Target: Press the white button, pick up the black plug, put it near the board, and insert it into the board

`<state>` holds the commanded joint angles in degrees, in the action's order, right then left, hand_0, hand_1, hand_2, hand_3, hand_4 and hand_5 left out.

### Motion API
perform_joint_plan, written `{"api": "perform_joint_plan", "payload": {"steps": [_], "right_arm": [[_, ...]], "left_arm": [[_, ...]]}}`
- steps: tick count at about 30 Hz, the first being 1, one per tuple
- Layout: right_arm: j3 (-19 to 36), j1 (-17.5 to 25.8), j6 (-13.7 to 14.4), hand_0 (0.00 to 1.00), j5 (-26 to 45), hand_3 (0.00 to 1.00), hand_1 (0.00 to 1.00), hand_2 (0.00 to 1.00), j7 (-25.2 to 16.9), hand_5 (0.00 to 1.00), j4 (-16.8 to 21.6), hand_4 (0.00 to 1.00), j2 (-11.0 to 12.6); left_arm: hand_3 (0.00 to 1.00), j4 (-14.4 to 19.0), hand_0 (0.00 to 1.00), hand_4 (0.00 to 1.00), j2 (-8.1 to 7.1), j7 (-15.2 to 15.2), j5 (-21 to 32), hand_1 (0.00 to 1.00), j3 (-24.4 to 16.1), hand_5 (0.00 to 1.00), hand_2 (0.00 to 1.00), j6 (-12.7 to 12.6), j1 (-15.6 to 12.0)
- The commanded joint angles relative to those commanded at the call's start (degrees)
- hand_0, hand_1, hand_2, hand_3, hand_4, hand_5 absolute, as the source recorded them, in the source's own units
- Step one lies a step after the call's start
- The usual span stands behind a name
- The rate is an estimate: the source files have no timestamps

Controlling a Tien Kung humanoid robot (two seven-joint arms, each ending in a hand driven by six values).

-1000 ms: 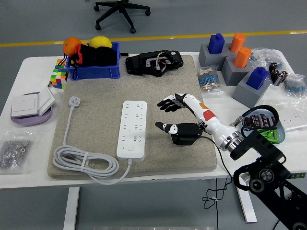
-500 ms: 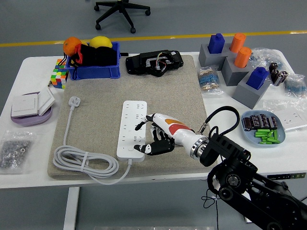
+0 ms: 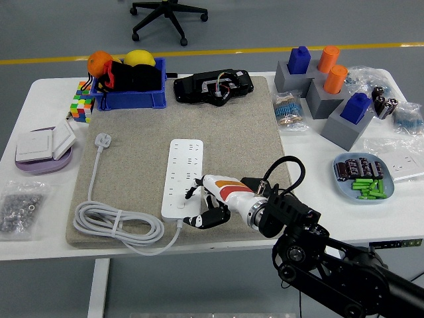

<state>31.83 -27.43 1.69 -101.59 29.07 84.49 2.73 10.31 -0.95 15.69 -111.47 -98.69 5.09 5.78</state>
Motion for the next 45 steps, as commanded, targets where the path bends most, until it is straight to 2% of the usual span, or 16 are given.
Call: {"api": "perform_joint_plan", "payload": {"steps": [23,45], "right_arm": [[-3.42,-3.22,0.99,0.002,1.16,0.644,0.012,0.154,-1.74,0.358,-6.99,0.834,-2.73],[-3.90,-4.00,0.85,0.002,1.23,0.640,0.010,0.154,-2.05,0.356,-7.11,0.826,-2.73]], "left_arm": [[0.690,0.00,0.623,0.541,-0.09,0.09,-0.90,0.628,-0.56,0.408,0.635,0.07,-0.05],[0.690,0.00,0.623,0.539,-0.18,0.17,-1.51,0.628,-0.94,0.406,0.635,0.11,-0.02]]}}
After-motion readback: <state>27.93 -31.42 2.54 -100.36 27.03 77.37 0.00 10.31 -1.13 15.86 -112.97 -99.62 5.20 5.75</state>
